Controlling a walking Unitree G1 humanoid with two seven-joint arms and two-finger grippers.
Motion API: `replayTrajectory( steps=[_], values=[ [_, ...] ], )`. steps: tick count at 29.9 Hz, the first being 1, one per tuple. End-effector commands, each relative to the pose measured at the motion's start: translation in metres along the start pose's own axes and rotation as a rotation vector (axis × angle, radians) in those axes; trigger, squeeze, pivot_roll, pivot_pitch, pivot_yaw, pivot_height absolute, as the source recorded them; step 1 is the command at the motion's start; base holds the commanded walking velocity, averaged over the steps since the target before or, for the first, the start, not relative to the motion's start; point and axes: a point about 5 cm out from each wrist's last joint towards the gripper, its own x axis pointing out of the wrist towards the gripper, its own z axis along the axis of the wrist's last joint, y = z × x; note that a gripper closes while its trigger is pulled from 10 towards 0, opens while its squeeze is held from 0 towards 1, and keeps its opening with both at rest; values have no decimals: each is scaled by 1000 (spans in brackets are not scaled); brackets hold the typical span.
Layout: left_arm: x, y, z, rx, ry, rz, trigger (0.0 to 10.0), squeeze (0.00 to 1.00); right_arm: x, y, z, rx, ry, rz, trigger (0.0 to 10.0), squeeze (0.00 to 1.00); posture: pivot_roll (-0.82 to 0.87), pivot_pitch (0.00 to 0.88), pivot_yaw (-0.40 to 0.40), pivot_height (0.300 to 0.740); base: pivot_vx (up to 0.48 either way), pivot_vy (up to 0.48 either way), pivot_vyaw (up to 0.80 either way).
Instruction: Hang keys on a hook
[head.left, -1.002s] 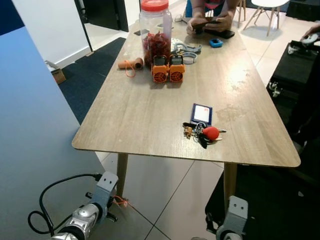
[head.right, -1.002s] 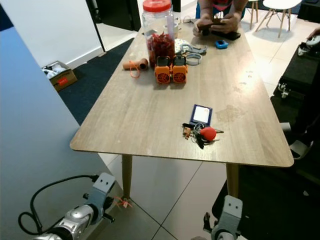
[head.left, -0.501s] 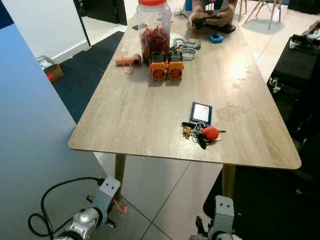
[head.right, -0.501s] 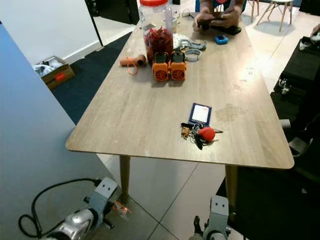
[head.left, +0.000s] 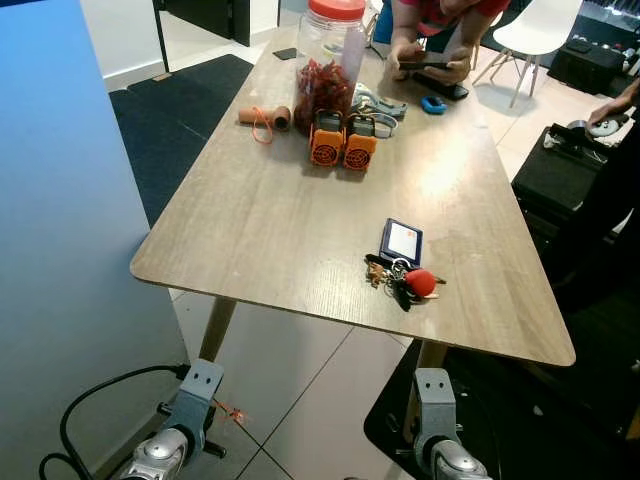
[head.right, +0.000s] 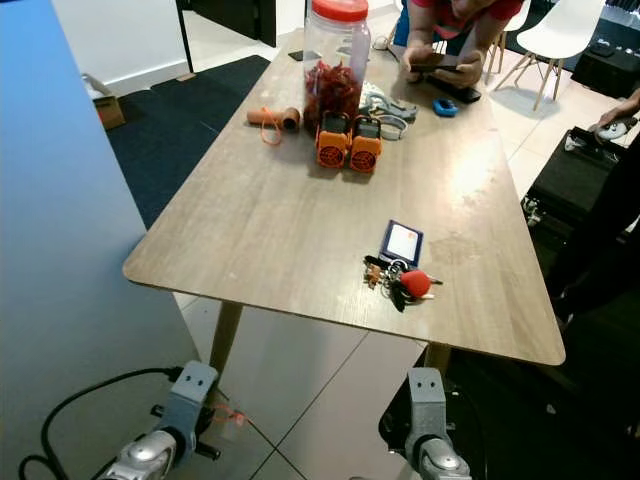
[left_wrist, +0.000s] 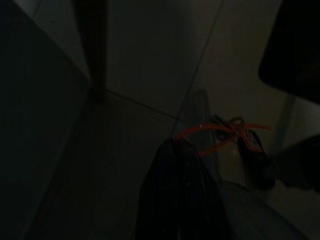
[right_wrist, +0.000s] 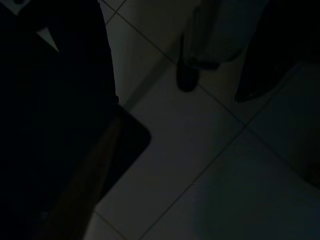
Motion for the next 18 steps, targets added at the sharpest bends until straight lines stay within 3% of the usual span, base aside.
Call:
replayTrajectory(
  steps=[1, 10, 13, 18],
  values=[
    [2, -9, 1, -24, -30, -27, 10000, 0, -2, -4, -4, 1, 13, -10, 10000, 0, 123, 62, -107, 740, 0, 0, 0],
    [2, -9, 10, -56, -111, -2, 10000, 0, -5, -5, -9, 50, -15, -42, 10000, 0, 87, 64, -61, 740, 0, 0, 0],
    [2, -1, 21, -139, -192, 95, 10000, 0, -7, -8, -13, 72, -25, -68, 10000, 0, 55, 65, -32, 740, 0, 0, 0],
    [3, 0, 26, -107, -198, 83, 10000, 0, -10, -13, -18, 114, -18, -111, 10000, 0, 45, 67, -22, 740, 0, 0, 0]
  ],
)
